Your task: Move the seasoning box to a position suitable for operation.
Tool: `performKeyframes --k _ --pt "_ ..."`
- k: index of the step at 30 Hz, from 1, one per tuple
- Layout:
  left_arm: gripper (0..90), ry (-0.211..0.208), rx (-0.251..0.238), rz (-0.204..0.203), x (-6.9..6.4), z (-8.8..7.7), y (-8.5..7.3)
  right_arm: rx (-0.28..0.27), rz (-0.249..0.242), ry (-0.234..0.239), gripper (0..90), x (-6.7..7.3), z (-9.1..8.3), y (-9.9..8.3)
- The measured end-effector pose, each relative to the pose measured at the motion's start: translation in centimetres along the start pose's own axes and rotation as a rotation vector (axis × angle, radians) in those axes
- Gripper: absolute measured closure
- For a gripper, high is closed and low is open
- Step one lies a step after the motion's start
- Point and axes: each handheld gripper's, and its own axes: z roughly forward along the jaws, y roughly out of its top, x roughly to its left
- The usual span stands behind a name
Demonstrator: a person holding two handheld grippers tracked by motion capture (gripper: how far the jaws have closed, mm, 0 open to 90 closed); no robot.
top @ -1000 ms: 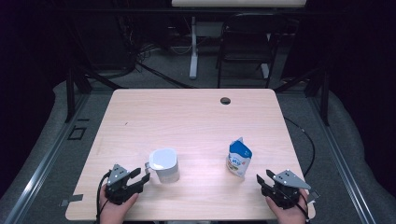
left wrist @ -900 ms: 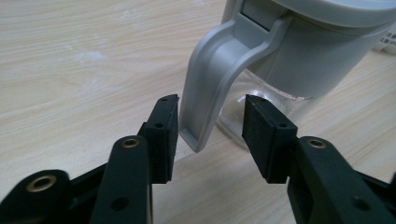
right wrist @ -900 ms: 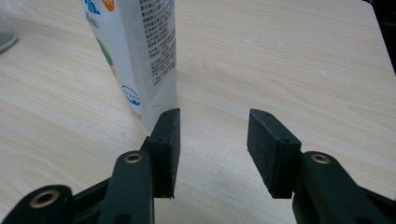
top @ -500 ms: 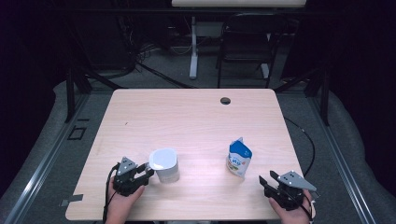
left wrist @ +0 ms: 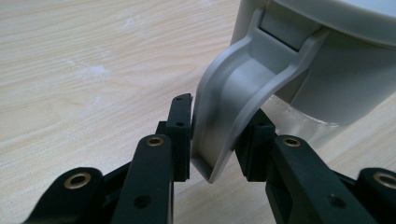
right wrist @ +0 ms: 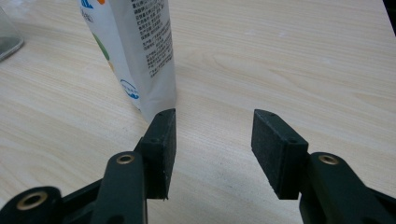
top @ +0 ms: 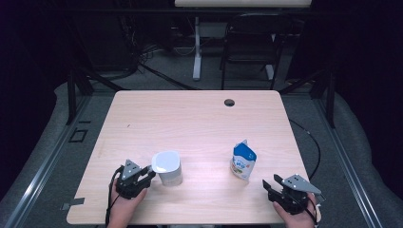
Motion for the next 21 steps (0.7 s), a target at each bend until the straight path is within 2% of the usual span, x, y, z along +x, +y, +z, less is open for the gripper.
performKeyframes --k 14,21 --pt "70.8 0.014 0.012 0.019 -0.28 -0.06 0.10 -0.006 0.000 0.005 49.3 -0.12 -0.19 -0.08" --pt "71.1 0.017 0.016 0.027 -0.53 -0.13 0.08 -0.004 -0.015 0.018 48.9 0.08 -0.21 -0.01"
